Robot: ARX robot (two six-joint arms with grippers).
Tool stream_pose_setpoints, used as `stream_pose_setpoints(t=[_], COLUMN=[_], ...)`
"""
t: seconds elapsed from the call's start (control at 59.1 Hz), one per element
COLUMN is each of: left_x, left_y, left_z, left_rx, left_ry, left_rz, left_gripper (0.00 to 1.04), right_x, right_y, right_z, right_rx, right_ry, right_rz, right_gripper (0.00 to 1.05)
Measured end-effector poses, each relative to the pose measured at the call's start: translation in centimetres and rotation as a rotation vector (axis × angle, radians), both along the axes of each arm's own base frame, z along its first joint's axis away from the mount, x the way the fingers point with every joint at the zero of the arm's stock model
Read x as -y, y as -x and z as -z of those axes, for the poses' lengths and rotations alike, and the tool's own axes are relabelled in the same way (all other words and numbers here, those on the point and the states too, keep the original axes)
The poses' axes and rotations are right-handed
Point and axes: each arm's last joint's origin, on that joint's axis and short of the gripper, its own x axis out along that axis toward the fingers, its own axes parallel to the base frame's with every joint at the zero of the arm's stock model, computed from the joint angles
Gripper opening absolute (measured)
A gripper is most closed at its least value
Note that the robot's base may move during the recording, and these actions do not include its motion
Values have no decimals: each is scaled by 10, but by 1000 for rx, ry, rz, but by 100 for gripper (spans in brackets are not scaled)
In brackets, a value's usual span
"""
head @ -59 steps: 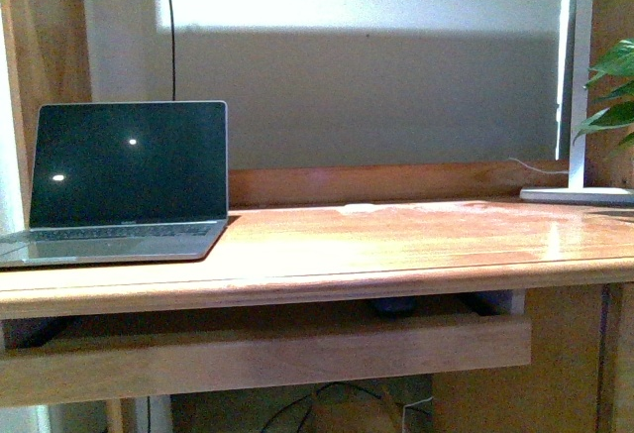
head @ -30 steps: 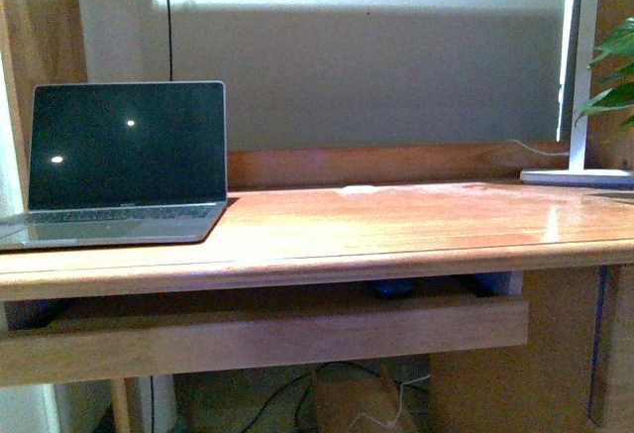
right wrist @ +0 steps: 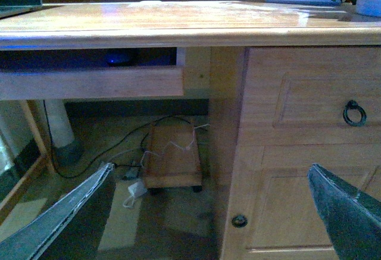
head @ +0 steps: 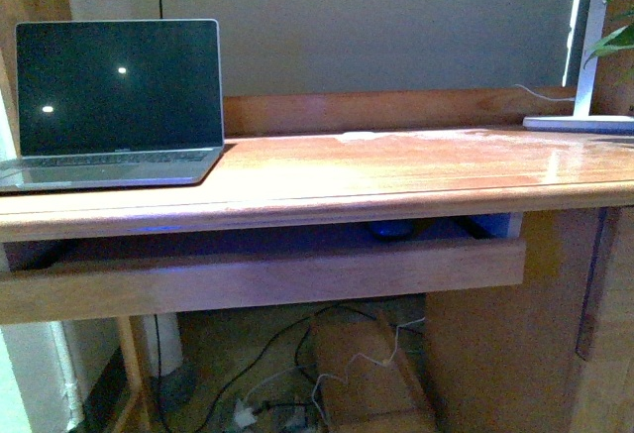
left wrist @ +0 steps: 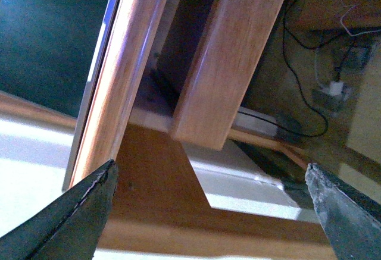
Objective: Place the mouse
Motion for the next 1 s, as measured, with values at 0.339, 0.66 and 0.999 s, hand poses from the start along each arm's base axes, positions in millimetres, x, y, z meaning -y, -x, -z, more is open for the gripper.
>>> stream_pose_setpoints(t=[0.339,0.66,0.999], left_x=[18,13,28], left_y=[-80,-124,-107], left_z=[27,43,25], left_rx=[29,36,-380], left_ry=[-122,-185,49], left_rz=[161,154,171], left_gripper=[97,97,97], right_x=[0,0,0], right_y=[0,0,0], right_z=[0,0,0], right_rx=[0,0,0], right_ry=[0,0,0], right_rz=[0,0,0], right_gripper=[97,97,97])
